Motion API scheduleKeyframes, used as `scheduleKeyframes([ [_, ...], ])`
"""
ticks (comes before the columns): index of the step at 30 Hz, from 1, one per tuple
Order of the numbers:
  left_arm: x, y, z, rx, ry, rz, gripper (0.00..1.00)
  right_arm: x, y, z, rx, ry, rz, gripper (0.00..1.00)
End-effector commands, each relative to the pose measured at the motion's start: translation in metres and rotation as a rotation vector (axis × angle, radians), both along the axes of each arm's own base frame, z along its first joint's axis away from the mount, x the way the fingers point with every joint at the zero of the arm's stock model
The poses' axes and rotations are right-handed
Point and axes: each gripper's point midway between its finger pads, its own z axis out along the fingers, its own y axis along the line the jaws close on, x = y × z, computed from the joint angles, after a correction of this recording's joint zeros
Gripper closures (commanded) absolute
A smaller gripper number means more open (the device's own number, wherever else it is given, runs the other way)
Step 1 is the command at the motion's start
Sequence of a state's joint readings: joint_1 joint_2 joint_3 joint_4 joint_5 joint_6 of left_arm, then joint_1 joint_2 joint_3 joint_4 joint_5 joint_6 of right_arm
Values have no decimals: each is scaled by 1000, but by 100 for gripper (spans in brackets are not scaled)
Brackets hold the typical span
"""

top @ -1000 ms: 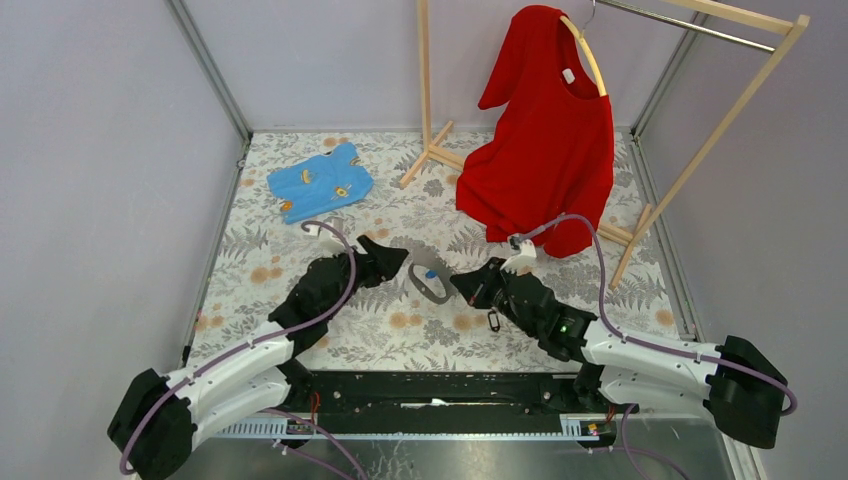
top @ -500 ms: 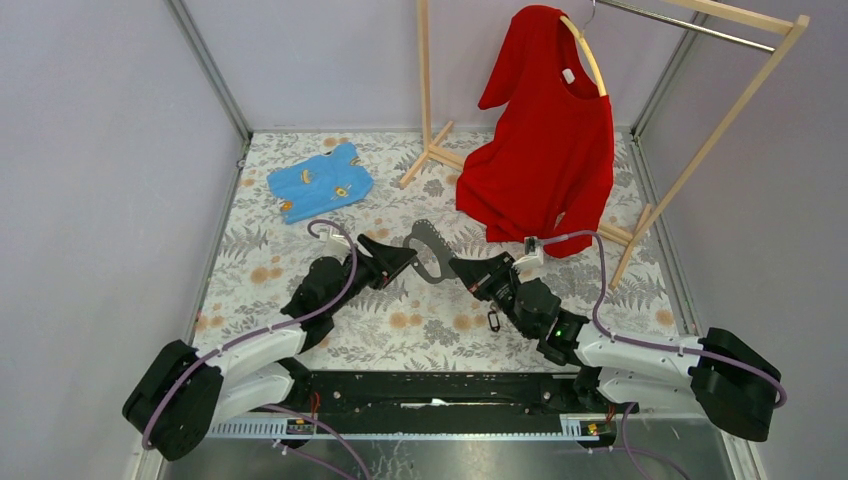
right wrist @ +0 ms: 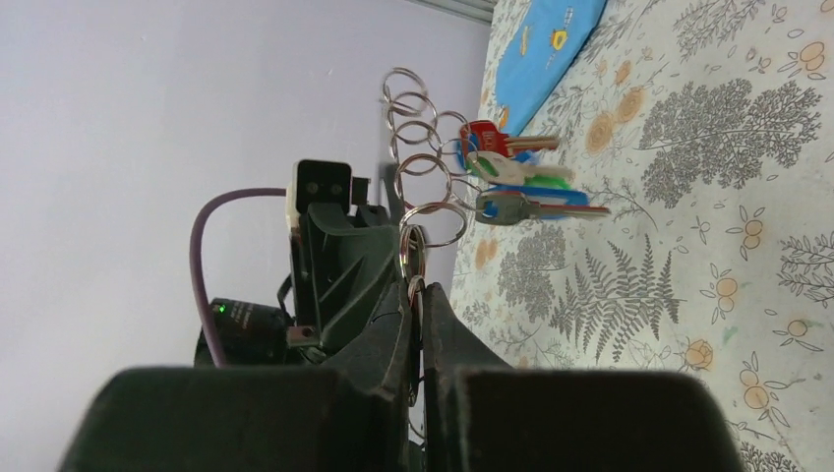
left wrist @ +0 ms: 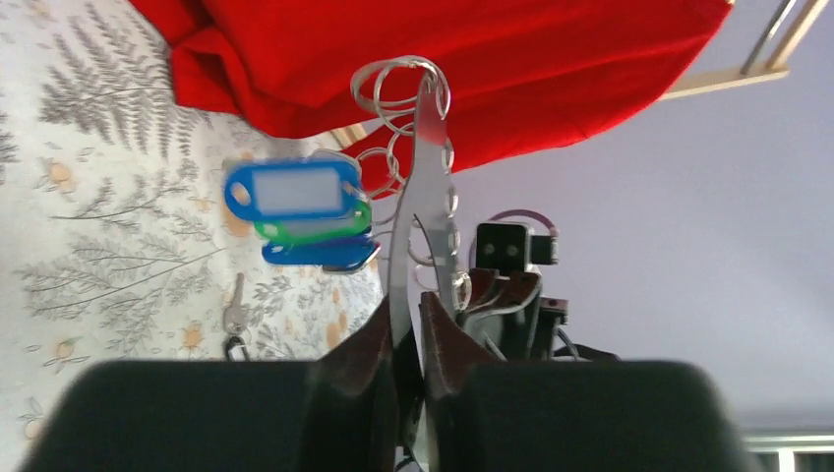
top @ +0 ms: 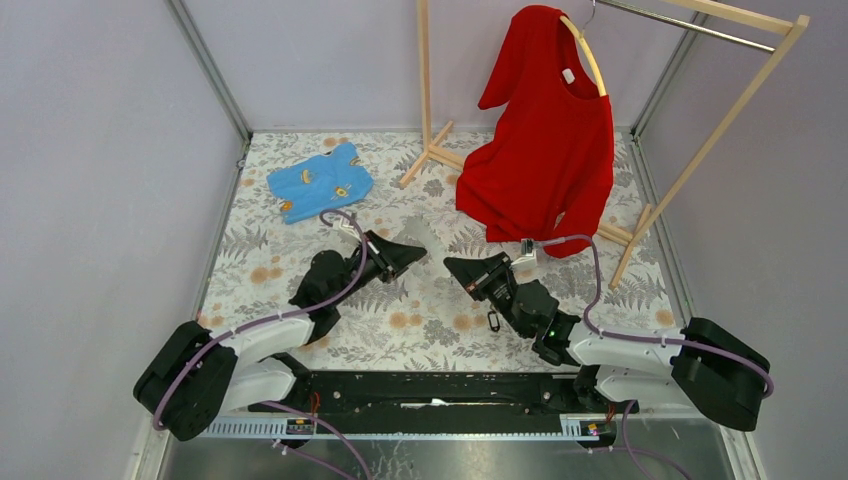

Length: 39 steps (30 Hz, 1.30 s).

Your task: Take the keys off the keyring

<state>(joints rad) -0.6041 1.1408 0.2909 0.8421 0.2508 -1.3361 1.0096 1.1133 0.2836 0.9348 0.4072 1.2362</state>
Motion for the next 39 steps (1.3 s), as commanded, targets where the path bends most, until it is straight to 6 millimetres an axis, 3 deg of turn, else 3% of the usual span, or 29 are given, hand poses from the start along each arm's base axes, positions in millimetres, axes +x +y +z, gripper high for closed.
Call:
scheduleKeyframes([
  [1, -3, -11, 40, 7, -90, -122, 98, -8, -1, 48, 109, -107, 40, 100],
  [2, -4, -11, 44, 18, -92, -152, 100, -11, -1, 45, 78, -117, 53, 95],
  [8, -15, 2, 40, 239, -37, -363, 100, -31, -22, 32, -87, -248, 89, 48],
  [12, -26, 12, 52, 399, -73, -481, 100, -40, -40, 34, -263, -389, 91, 32],
  [16, -45, 14, 77, 434, -109, -613, 100, -54, -54, 46, -397, -610, 110, 31],
  [19, -60, 16, 92, 436, -132, -689, 100, -67, -53, 55, -452, -770, 153, 32],
  [25, -86, 0, 115, 418, -179, -784, 100, -97, -39, 70, -428, -1026, 265, 47],
  [28, -98, -10, 122, 420, -192, -812, 100, -108, -35, 75, -407, -1098, 301, 49],
  [39, -112, -25, 152, 386, -189, -837, 100, -140, -33, 80, -454, -1271, 388, 57],
])
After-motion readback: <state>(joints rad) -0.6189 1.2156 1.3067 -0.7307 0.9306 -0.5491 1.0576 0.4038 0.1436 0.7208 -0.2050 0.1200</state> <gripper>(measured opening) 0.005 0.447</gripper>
